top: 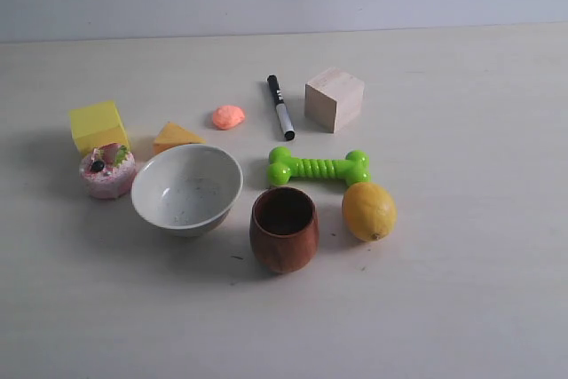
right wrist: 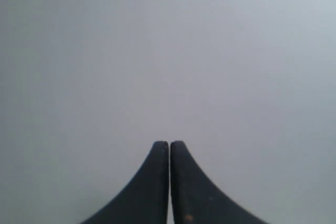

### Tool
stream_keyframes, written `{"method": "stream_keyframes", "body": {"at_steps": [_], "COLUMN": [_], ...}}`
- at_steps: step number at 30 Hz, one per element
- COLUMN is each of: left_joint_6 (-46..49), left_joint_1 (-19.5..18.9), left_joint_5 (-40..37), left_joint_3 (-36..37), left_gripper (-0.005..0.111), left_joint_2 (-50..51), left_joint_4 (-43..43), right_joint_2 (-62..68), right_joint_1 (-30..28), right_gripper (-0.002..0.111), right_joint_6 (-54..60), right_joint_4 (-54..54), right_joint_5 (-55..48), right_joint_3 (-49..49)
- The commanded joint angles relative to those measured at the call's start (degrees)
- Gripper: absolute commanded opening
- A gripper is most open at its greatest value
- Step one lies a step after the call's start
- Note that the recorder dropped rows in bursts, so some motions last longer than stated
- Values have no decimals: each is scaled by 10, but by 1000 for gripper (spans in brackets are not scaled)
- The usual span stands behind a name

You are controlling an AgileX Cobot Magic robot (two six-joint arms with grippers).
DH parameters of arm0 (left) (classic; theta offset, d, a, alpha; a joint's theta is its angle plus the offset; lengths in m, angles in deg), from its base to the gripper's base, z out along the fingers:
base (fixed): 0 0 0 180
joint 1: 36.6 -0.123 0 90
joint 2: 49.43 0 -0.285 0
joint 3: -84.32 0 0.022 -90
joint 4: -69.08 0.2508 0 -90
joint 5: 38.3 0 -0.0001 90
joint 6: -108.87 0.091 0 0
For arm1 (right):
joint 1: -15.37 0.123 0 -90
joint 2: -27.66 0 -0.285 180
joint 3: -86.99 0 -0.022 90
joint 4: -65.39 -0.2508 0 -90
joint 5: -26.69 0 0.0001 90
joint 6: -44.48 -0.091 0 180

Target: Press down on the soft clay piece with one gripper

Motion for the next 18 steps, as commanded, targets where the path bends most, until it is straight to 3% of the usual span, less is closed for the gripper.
{"method": "stream_keyframes", "body": {"at_steps": [1, 5, 8, 10, 12, 14, 18], "left_joint_6": [2, 2, 2, 2, 2, 2, 2], "left_joint_1": [3, 3, 3, 3, 3, 3, 3], "left_joint_5": [0, 0, 0, 0, 0, 0, 0], "left_joint_3": [1, 1, 1, 1, 1, 1, 1], "left_gripper": [0, 0, 0, 0, 0, 0, 0], "left_joint_2": [-4, -4, -4, -4, -4, -4, -4], "left_joint_4": [-4, -4, -4, -4, -4, -4, -4], "right_joint_2": [-3, -2, 45, 87, 172, 287, 456], "right_joint_1": [-3, -3, -3, -3, -3, -3, -3], "right_gripper": [3, 3, 3, 3, 3, 3, 3], "right_joint_6": [-74, -134, -286, -346, -458, -613, -802], "right_joint_4": [4, 86, 309, 373, 530, 728, 928], "right_joint_5": [56, 7, -75, -75, -75, -34, 88], "right_joint_3": [-3, 22, 119, 162, 237, 319, 452]}}
